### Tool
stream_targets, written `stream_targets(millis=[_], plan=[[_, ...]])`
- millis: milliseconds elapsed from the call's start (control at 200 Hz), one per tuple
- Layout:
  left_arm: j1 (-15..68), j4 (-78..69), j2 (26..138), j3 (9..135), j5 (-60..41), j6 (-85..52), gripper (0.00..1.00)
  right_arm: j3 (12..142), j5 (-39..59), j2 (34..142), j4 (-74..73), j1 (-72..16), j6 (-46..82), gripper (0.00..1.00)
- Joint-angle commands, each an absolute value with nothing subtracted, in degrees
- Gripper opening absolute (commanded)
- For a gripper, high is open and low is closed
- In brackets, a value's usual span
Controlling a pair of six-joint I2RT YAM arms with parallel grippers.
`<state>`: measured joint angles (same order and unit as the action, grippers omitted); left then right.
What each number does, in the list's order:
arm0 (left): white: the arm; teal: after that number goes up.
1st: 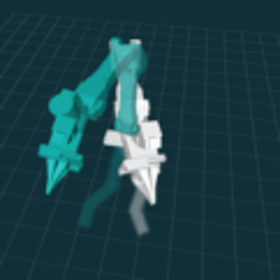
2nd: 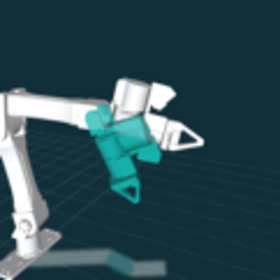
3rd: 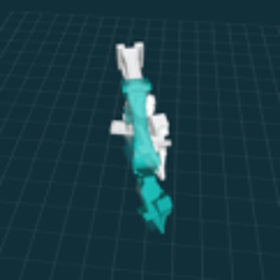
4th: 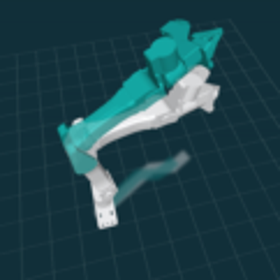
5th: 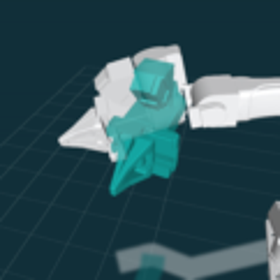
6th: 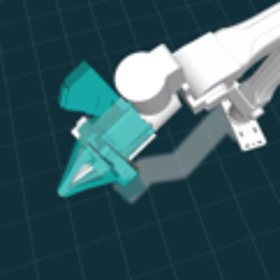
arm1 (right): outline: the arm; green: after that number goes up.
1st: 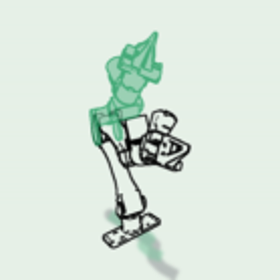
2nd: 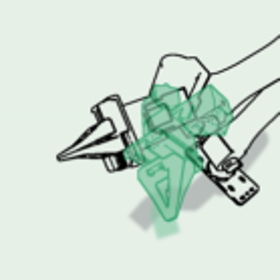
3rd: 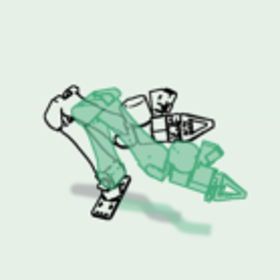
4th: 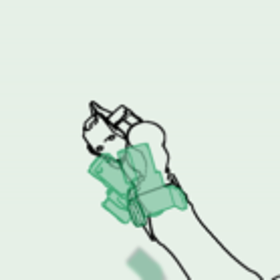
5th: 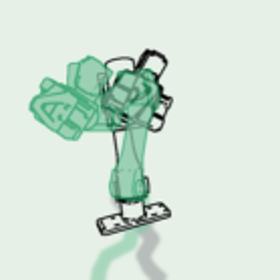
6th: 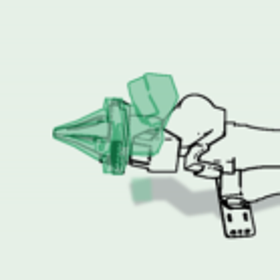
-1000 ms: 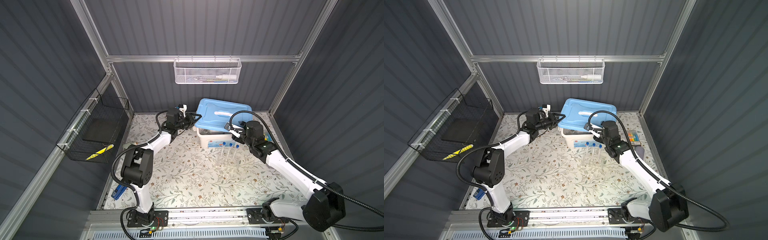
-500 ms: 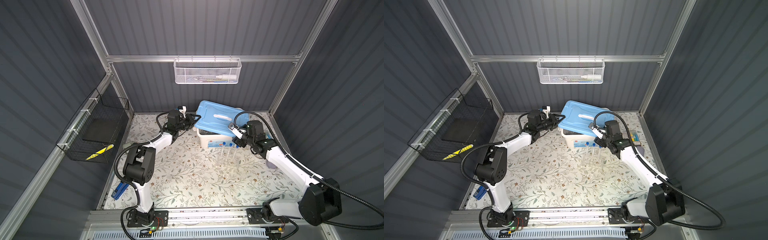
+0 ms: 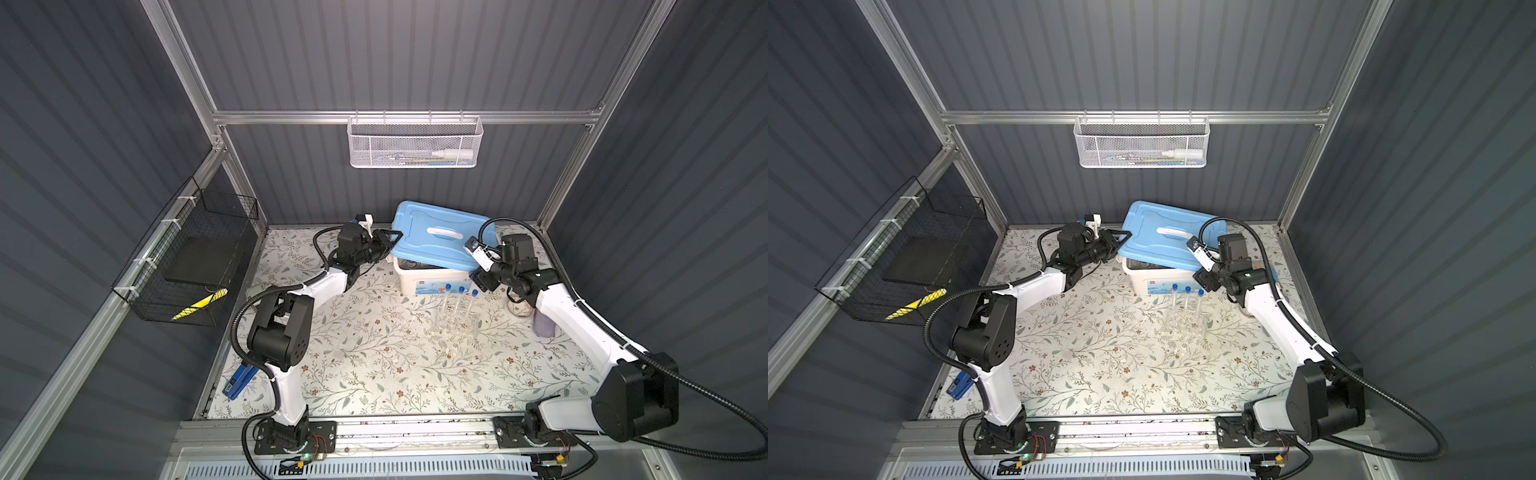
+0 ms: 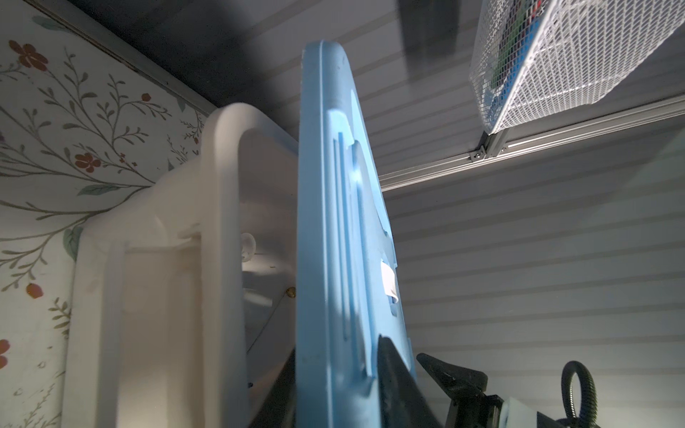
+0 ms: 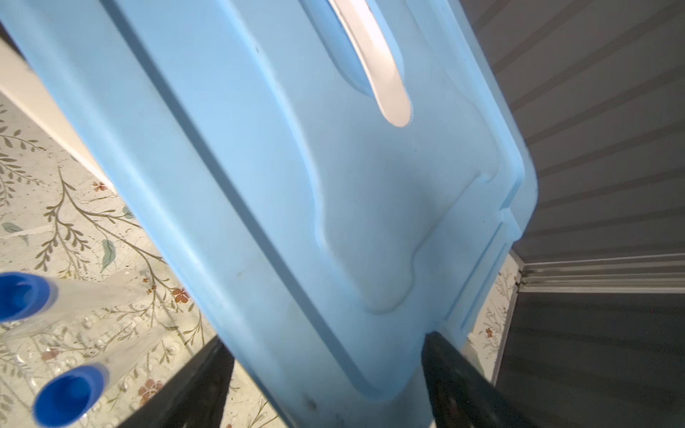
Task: Organize the chemistry lab equipment
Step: 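Lower the lid onto the bin with both grippers holding opposite edges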
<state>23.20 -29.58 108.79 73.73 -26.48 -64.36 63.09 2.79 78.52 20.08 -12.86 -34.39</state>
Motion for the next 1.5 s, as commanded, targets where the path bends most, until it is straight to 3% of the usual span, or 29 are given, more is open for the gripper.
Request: stream_targets(millis=[0,620,1496], plan=[[24.0,-32.3,108.7,73.5,-25.0,-64.5,0.32,64.2,6.5,77.1,22.0,-10.9,-31.1,0.82],[26.5,-33.3,105.3,68.8,-15.9,-65.1,0.31,64.1,11.5,78.2,22.0,-7.4,-25.6,0.84],[27.0,-30.6,100.1,64.0,-12.6,-62.7,0.33,65.5,12.5,80.8,22.0,-6.9,-22.4,0.84]])
